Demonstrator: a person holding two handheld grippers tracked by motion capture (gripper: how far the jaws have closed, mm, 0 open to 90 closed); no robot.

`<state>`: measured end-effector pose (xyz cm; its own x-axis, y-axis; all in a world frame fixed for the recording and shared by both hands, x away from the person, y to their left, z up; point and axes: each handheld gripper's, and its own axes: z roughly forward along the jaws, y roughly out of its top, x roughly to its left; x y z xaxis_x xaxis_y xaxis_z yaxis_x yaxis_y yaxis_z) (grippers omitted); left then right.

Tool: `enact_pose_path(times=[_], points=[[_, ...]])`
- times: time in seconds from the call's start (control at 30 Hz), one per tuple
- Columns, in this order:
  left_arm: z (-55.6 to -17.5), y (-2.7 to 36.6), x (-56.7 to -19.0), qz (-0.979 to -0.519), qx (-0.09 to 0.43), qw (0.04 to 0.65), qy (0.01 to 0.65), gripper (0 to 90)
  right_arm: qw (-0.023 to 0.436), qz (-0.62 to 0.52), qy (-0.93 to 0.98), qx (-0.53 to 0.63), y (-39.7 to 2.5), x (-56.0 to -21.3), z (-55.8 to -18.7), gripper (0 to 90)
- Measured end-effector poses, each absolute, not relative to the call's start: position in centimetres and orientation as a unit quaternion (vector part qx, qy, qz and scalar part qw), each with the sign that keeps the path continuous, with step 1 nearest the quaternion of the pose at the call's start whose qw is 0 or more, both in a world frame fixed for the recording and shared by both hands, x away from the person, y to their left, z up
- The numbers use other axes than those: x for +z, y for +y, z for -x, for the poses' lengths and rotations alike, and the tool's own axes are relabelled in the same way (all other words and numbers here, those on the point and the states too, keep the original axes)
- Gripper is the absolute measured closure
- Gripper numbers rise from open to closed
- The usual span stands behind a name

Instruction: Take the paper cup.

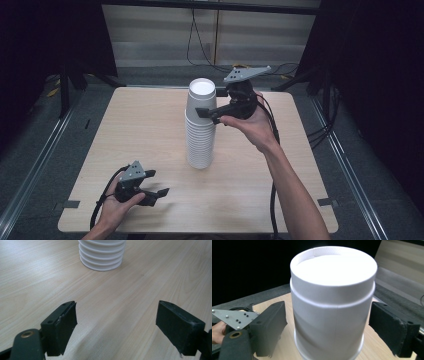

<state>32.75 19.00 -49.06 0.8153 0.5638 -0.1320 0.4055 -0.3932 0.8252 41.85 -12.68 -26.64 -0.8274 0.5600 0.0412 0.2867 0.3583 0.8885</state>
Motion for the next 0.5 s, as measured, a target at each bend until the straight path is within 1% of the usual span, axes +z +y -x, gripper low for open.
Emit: enact_pose_path(times=[0.37, 0.5], points=[[-32.7, 19.1, -49.0, -0.830, 0.084, 0.468, 0.291, 16.9, 0.119, -0.253, 0.825, 0.492, -11.8, -26.1, -43.1, 14.0], [-32.8, 19.0, -49.1, -0.831, 0.084, 0.467, 0.290, 16.9, 0.119, -0.249, 0.831, 0.483, -11.4, -25.9, -43.3, 14.1]])
